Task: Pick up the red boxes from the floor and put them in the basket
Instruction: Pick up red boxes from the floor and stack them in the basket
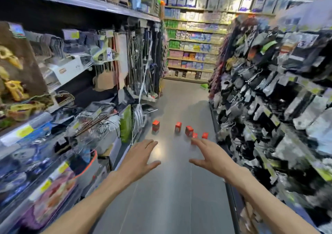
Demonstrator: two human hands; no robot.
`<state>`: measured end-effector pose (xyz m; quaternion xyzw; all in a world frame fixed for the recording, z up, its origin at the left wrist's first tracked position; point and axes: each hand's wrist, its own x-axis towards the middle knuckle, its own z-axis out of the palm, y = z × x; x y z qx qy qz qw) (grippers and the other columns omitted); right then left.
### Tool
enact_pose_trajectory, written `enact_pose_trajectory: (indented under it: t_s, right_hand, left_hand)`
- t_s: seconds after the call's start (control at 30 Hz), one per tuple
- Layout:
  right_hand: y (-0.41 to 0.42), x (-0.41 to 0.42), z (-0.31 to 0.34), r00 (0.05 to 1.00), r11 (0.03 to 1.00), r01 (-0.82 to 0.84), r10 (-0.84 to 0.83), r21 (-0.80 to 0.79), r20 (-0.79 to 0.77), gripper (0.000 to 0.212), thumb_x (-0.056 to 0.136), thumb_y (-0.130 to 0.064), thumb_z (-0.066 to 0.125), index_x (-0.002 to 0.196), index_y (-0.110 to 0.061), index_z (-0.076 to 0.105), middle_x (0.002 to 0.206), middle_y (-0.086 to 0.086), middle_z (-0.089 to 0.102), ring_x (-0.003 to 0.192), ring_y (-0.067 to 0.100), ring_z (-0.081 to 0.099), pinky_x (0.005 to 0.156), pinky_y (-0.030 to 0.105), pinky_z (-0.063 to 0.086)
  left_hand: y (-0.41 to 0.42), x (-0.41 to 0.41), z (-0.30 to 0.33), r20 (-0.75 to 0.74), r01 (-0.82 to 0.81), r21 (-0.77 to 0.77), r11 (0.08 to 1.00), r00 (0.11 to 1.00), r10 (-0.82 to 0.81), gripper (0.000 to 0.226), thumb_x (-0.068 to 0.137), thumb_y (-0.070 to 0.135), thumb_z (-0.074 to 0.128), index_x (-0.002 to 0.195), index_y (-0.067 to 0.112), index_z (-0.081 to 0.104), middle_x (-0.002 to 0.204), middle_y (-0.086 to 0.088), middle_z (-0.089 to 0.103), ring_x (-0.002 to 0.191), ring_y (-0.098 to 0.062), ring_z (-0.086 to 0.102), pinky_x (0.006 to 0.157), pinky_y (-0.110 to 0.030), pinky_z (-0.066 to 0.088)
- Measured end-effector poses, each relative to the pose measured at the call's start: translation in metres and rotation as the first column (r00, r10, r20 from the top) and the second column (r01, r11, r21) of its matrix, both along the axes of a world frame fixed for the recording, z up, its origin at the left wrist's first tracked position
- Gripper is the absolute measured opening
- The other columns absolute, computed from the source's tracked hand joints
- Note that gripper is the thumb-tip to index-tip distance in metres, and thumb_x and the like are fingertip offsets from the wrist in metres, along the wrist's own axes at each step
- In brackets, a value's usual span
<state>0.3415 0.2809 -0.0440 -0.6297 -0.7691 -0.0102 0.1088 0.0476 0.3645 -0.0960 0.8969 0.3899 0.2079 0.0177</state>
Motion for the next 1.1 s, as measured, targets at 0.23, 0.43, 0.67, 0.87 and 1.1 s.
enact_pose_trajectory:
  t_s: [0.23, 0.43, 0.67, 0.87, 1.1]
  right_hand:
    - [0.201, 0.062, -0.014, 0.999, 0.999, 0.029, -0.028, -0.042, 0.016, 0.079, 0.082, -0.056, 0.065, 0.147, -0.020, 0.037, 0.141, -0.001, 0.050, 0.124, 0.021, 0.050, 0.102, 0.035, 0.041]
    - [0.363, 0.116, -0.007, 0.997, 0.995, 0.074, -0.073, -0.065, 0.020, 0.078, 0.080, -0.054, 0.068, 0.144, -0.017, 0.043, 0.137, 0.004, 0.054, 0.117, 0.026, 0.055, 0.097, 0.036, 0.044]
    - [0.566, 0.191, -0.040, 0.997, 0.994, 0.078, -0.079, -0.081, -0.019, 0.083, 0.074, -0.065, 0.047, 0.146, -0.024, 0.038, 0.139, -0.001, 0.053, 0.122, 0.024, 0.053, 0.096, 0.039, 0.047]
    - [0.759, 0.278, -0.059, 0.996, 0.991, 0.085, -0.085, -0.107, 0.006, 0.080, 0.082, -0.050, 0.068, 0.148, -0.018, 0.036, 0.147, 0.004, 0.045, 0.130, 0.029, 0.047, 0.105, 0.041, 0.041]
    - [0.956, 0.339, -0.072, 0.995, 0.988, 0.089, -0.094, -0.128, -0.030, 0.076, 0.086, -0.051, 0.067, 0.147, -0.015, 0.039, 0.144, 0.007, 0.050, 0.126, 0.031, 0.050, 0.103, 0.040, 0.042]
  left_hand:
    - [0.215, 0.053, -0.012, -0.022, 0.005, -0.013, 1.000, 1.000, -0.005, 0.071, 0.085, 0.061, 0.059, 0.141, 0.018, 0.046, 0.140, -0.003, 0.051, 0.127, -0.025, 0.049, 0.105, -0.040, 0.039]
    - [0.382, 0.105, -0.003, -0.067, 0.032, -0.042, 0.999, 0.997, -0.035, 0.069, 0.087, 0.060, 0.056, 0.141, 0.019, 0.045, 0.142, -0.002, 0.048, 0.130, -0.024, 0.046, 0.105, -0.039, 0.037]
    - [0.591, 0.180, -0.036, -0.078, 0.030, -0.091, 0.995, 0.996, -0.037, 0.073, 0.085, 0.064, 0.055, 0.143, 0.022, 0.042, 0.142, 0.002, 0.047, 0.128, -0.022, 0.046, 0.103, -0.036, 0.035]
    - [0.789, 0.259, -0.060, -0.097, 0.015, -0.160, 0.987, 0.995, -0.031, 0.078, 0.080, 0.069, 0.051, 0.139, 0.018, 0.047, 0.140, -0.003, 0.052, 0.127, -0.025, 0.049, 0.103, -0.039, 0.041]
    - [0.978, 0.307, -0.084, -0.059, -0.018, -0.235, 0.972, 0.998, 0.005, 0.073, 0.086, 0.064, 0.055, 0.144, 0.021, 0.042, 0.144, 0.002, 0.046, 0.132, -0.017, 0.042, 0.106, -0.038, 0.039]
